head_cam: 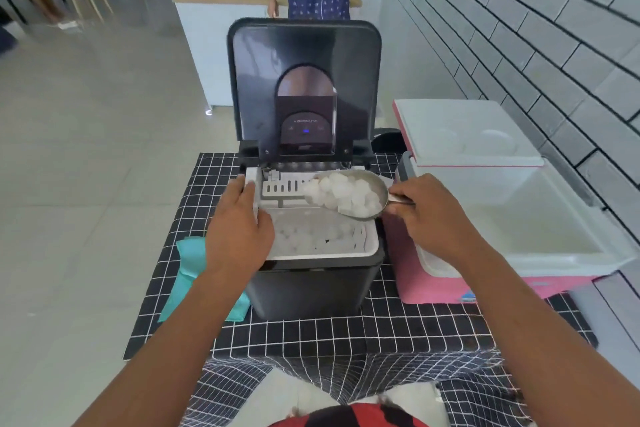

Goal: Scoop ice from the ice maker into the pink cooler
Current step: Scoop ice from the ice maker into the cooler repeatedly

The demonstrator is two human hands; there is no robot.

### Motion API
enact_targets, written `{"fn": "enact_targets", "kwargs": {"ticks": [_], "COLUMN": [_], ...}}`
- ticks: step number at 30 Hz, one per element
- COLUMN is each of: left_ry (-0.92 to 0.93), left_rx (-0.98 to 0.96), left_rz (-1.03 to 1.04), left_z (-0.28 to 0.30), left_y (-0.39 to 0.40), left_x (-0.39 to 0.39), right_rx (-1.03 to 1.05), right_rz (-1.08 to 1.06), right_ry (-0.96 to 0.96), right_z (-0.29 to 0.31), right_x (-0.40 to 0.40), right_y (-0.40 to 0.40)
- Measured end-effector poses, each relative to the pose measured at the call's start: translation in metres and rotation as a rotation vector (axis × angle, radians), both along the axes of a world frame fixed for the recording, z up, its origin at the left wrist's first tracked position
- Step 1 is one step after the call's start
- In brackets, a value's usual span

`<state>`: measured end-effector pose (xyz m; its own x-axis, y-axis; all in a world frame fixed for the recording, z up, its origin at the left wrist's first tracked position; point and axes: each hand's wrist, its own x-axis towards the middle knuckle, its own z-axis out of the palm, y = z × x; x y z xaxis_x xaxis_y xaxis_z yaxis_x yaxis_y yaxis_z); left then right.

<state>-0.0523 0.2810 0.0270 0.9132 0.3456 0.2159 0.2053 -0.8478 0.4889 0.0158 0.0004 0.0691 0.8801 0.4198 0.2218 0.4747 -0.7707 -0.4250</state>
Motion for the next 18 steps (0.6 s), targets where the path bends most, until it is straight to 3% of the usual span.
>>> {"fn": "enact_targets", "kwargs": {"ticks": [12, 18], "left_ry": [-0.112, 0.049], "left_rx": [-0.098, -0.147], "left_rz": [-0.272, -0.399], "left_z": [0.028, 0.014], "left_y": [-0.146, -0.231], "left_x": [0.066, 0.099], "right_rx": [0.010, -0.163], "right_rz": [-0.210, -0.451], "right_ry": [0.027, 0.099], "right_z": [-0.011, -0.054], "right_x": [0.029, 0.047], "right_y": [-0.151, -0.211]}}
